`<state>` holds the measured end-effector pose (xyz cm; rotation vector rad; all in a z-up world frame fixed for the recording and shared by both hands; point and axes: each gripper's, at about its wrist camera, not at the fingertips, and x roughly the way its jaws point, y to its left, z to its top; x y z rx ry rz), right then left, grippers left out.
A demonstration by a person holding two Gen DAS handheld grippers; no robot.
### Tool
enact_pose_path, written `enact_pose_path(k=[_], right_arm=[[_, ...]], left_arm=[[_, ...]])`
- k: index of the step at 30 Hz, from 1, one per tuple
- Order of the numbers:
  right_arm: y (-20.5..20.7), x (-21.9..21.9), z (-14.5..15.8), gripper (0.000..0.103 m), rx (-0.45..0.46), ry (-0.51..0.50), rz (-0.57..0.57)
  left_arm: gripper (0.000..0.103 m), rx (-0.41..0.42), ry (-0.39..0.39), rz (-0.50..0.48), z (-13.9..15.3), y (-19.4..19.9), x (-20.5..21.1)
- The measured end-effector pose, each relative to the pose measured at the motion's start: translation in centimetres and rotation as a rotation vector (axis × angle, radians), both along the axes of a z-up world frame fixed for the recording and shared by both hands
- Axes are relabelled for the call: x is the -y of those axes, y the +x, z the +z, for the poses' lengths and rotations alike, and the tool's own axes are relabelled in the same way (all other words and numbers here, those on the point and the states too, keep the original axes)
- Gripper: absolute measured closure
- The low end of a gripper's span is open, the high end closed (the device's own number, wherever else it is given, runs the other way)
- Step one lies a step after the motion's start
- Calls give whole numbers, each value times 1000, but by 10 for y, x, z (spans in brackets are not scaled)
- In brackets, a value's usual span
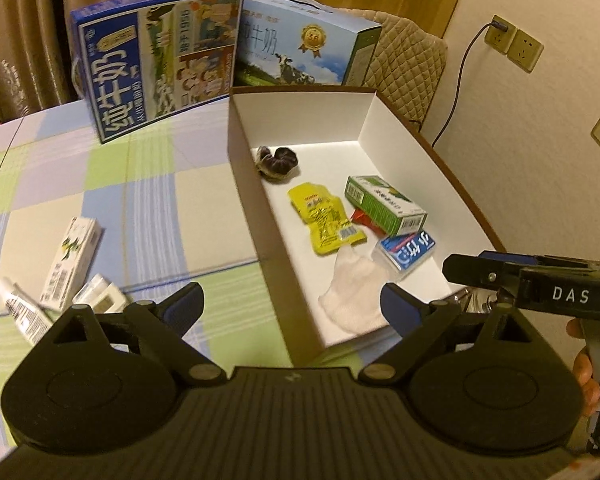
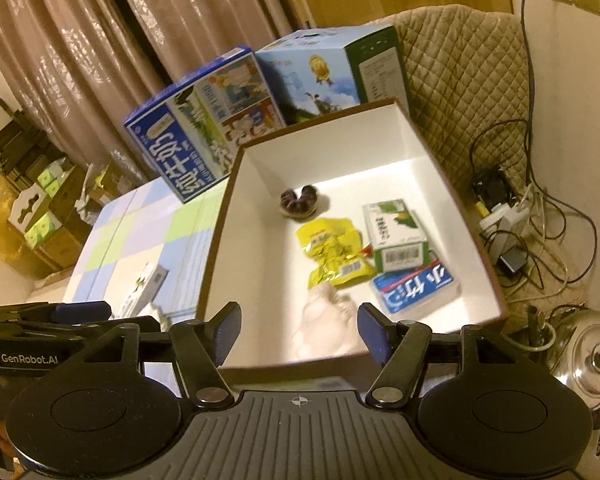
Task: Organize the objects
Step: 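Move both tools back over the remaining white items on the table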
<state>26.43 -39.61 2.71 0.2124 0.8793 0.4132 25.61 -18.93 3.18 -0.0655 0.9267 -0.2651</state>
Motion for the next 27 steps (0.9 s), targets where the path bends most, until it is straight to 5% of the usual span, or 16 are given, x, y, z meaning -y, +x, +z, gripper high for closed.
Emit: enact_pose_path(k=[27], right_arm=[[-60, -113, -25, 40, -61, -46, 170]], left_arm=[[9, -57, 5, 165, -16, -73, -118]])
